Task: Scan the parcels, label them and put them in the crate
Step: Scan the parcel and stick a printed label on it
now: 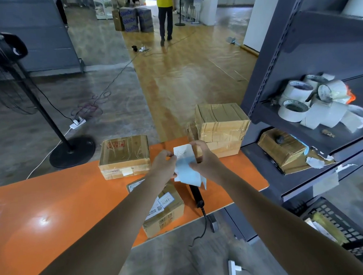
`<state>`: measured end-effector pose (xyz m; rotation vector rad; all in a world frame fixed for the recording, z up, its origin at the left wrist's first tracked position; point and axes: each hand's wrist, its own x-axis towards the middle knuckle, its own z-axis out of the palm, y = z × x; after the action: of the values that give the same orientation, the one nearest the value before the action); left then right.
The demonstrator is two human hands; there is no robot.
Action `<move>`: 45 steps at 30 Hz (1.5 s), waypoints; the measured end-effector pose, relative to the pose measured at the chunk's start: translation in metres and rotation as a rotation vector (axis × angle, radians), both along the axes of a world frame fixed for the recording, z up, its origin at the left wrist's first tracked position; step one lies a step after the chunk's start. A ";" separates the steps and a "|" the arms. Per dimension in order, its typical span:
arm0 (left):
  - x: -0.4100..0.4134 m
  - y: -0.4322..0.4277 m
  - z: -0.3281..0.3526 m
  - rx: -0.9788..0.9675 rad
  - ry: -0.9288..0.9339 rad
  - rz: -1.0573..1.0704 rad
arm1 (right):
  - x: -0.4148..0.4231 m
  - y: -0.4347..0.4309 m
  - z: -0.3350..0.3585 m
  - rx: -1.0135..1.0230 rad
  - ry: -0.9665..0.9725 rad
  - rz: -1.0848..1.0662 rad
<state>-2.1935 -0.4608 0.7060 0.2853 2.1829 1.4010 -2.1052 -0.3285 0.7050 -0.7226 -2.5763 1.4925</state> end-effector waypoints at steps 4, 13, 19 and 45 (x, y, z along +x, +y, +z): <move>0.008 0.017 -0.004 0.011 -0.079 0.010 | 0.015 0.014 -0.009 -0.026 0.046 -0.078; 0.030 0.067 -0.019 0.029 -0.140 0.030 | 0.044 0.061 -0.029 0.053 -0.022 -0.170; 0.029 0.086 -0.035 -0.015 -0.180 0.023 | 0.049 0.089 -0.059 0.212 -0.126 -0.186; 0.007 0.027 -0.038 -0.124 -0.367 0.195 | -0.002 0.046 -0.086 -0.096 -0.032 -0.156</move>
<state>-2.1869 -0.4339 0.6677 -0.2204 2.0165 1.2908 -2.1069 -0.2822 0.6192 -0.9423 -2.4203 1.5760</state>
